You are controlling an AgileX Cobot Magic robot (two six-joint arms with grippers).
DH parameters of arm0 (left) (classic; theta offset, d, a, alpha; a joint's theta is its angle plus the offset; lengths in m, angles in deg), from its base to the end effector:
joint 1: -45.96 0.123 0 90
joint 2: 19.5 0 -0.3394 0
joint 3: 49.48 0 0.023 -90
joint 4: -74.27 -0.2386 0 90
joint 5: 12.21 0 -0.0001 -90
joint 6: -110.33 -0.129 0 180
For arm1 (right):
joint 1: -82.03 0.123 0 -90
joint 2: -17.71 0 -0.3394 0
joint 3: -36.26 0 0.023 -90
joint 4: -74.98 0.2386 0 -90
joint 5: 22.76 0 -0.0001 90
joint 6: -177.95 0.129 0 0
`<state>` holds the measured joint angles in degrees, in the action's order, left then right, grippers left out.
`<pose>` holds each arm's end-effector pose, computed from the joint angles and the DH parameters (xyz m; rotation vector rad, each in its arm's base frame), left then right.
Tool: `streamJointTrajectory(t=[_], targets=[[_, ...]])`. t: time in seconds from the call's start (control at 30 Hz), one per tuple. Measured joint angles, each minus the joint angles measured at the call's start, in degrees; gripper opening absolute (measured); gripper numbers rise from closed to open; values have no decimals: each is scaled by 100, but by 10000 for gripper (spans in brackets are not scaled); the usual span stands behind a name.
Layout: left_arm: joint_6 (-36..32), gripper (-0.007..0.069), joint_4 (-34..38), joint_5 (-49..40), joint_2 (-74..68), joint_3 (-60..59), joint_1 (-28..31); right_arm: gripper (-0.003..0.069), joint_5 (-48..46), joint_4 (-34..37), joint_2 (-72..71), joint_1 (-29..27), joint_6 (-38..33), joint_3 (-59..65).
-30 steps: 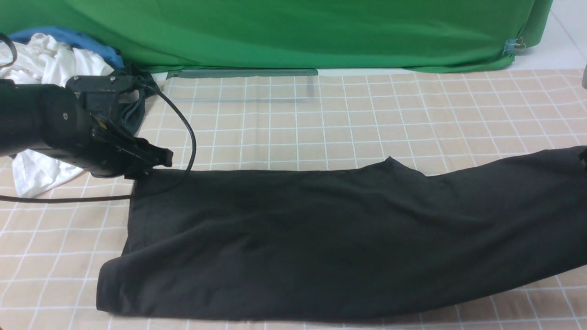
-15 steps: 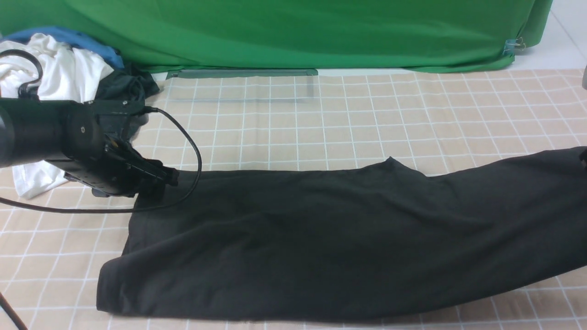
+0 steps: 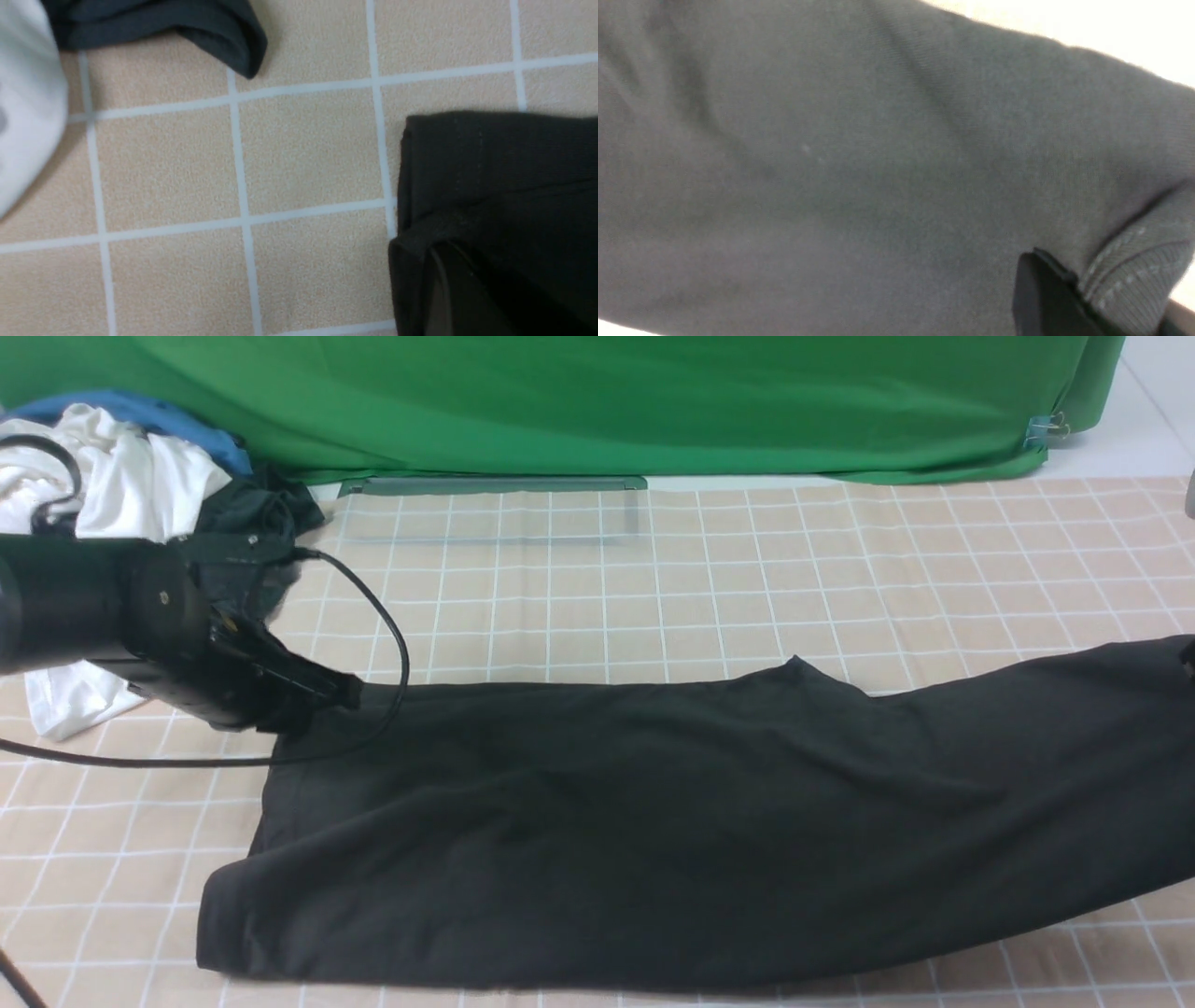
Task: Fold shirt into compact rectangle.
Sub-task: 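Fold the right end of the dark garment over onto its left end with the right gripper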
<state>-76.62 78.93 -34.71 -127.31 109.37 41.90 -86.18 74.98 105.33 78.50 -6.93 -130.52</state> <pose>0.3642 -0.0299 0.2007 0.1649 2.6372 -0.0494 0.2590 -0.0160 0.3156 -0.0338 2.8673 -0.0291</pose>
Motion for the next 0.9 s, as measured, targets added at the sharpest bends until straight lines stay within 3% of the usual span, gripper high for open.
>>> streamJointTrajectory(t=[0.43, 0.67, 0.73, 0.9], targets=[[-21, 19, -6, 430, 361, 0, 0, 106, 0, 0, 0, 0, 0, 0], [195, 26, -6, -124, 131, 0, 0, 106, 0, 0, 0, 0, 0, 0], [241, 62, -6, -161, -48, 0, 0, 106, 0, 0, 0, 0, 0, 0], [252, 258, -6, -98, -286, 0, 0, 106, 0, 0, 0, 0, 0, 0]])
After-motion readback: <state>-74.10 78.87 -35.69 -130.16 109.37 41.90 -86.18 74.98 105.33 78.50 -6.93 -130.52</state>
